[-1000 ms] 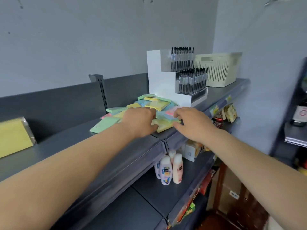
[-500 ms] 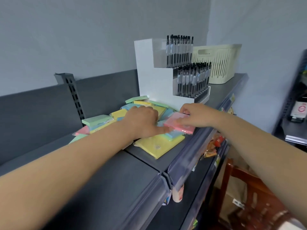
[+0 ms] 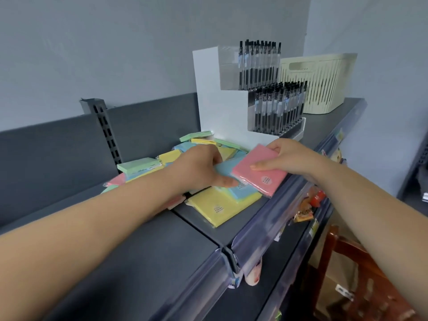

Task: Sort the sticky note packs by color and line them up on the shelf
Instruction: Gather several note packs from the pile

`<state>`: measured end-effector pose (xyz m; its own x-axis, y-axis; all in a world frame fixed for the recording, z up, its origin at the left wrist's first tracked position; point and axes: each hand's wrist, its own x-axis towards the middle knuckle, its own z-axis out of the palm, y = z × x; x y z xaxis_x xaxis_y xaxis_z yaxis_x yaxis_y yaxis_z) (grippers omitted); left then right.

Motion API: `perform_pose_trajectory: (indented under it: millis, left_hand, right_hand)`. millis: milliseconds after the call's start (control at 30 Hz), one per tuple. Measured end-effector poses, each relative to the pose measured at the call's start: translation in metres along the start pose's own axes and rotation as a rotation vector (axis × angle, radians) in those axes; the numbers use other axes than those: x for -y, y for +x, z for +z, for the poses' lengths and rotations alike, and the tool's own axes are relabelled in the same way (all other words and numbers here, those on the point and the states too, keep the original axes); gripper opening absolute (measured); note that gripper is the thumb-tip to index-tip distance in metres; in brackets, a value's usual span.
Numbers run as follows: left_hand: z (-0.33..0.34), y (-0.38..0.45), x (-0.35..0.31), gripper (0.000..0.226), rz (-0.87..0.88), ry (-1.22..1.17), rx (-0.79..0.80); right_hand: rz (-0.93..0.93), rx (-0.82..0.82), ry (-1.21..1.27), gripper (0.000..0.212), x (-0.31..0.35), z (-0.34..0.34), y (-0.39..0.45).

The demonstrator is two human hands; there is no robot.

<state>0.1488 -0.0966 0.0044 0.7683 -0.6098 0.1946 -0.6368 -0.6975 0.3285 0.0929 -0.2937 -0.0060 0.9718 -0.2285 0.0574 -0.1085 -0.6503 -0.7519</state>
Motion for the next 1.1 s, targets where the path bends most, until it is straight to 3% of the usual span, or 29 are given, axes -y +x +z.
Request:
perform_pose_trajectory:
  millis: [67, 133, 267, 533, 767, 900, 1100]
  left_hand:
    - [-0.005, -0.003, -0.001, 0.039, -0.029, -0.111, -0.047]
    - [-0.01, -0.01, -0.003, 0.034, -0.069, -0.216, -0.097]
    - [-0.025, -0.035, -0.001, 0.031, -0.175, -0.488, -0.21]
    - [-0.056, -0.136, 0.011, 0.022, -0.384, -0.651, -0.434]
    - [-0.072, -0.252, 0.021, 0.028, -0.568, -0.676, -0.668]
    - [-0.087, -0.314, 0.027, 0.027, -0.65, -0.676, -0.788]
    - [-0.107, -0.388, 0.041, 0.027, -0.732, -0.662, -0.916]
  right_hand:
    - [-0.01, -0.062, 0.12, 0.032, -0.003, -0.002, 0.0]
    - [-0.002, -0.119, 0.231, 0.052, -0.003, -0.002, 0.001]
    - [-0.108, -0.108, 0.386, 0.069, 0.012, 0.004, -0.002]
    - [-0.283, 0.038, 0.632, 0.025, 0.06, 0.052, -0.028]
    - [-0.335, 0.279, 0.863, 0.011, 0.113, 0.119, -0.077]
    - [-0.331, 0.378, 0.927, 0.014, 0.143, 0.154, -0.107]
    - [-0.36, 0.547, 0.892, 0.006, 0.183, 0.193, -0.15]
